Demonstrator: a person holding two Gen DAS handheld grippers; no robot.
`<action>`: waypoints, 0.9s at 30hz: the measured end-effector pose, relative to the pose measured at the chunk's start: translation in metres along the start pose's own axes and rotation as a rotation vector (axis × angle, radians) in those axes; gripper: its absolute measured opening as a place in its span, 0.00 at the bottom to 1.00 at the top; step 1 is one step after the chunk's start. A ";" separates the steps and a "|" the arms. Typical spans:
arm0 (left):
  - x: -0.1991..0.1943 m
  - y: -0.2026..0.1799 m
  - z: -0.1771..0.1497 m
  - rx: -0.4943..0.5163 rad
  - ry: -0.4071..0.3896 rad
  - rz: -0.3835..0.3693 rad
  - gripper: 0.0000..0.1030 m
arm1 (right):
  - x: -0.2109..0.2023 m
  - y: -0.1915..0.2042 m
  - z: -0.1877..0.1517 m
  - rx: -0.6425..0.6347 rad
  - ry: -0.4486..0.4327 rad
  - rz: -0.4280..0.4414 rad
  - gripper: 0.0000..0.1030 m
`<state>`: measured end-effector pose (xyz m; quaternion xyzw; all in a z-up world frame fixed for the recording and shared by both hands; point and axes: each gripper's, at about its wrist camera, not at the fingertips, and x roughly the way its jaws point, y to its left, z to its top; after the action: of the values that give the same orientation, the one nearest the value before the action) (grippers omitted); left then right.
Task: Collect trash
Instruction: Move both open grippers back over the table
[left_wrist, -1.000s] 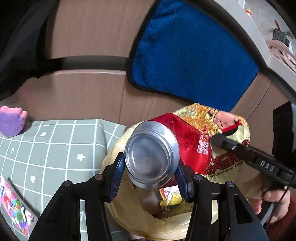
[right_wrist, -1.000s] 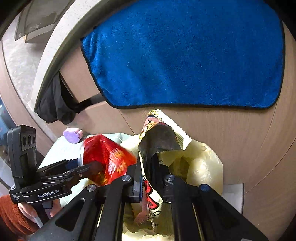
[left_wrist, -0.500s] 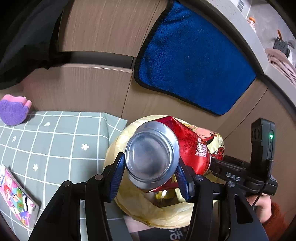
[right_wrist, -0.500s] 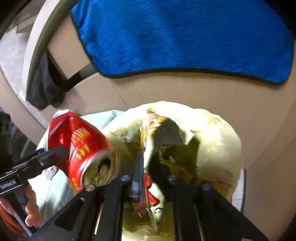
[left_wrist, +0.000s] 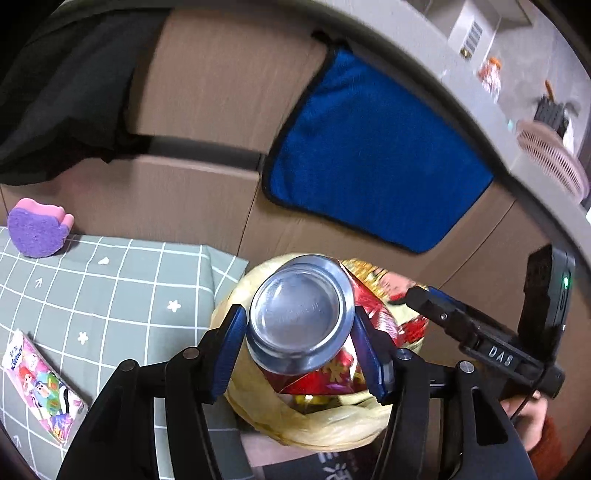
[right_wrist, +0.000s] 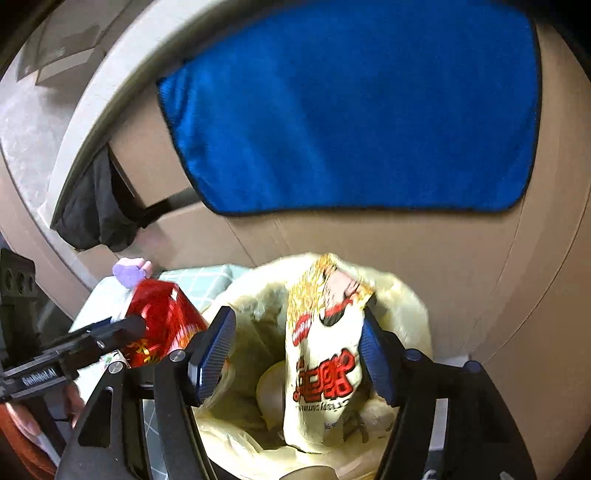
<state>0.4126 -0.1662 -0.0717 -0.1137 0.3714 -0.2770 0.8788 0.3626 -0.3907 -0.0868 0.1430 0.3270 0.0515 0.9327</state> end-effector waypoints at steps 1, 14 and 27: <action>-0.003 -0.001 0.003 -0.017 -0.011 -0.017 0.59 | -0.008 0.006 0.004 -0.023 -0.033 -0.013 0.62; 0.009 0.002 0.002 0.026 -0.006 0.080 0.60 | -0.043 0.005 0.028 -0.033 -0.130 -0.036 0.66; -0.166 0.085 0.009 -0.026 -0.244 0.378 0.60 | -0.044 0.108 0.028 -0.166 -0.115 0.162 0.66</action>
<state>0.3585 -0.0019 -0.0021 -0.0861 0.2804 -0.0867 0.9521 0.3454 -0.3020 -0.0075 0.0941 0.2548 0.1450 0.9514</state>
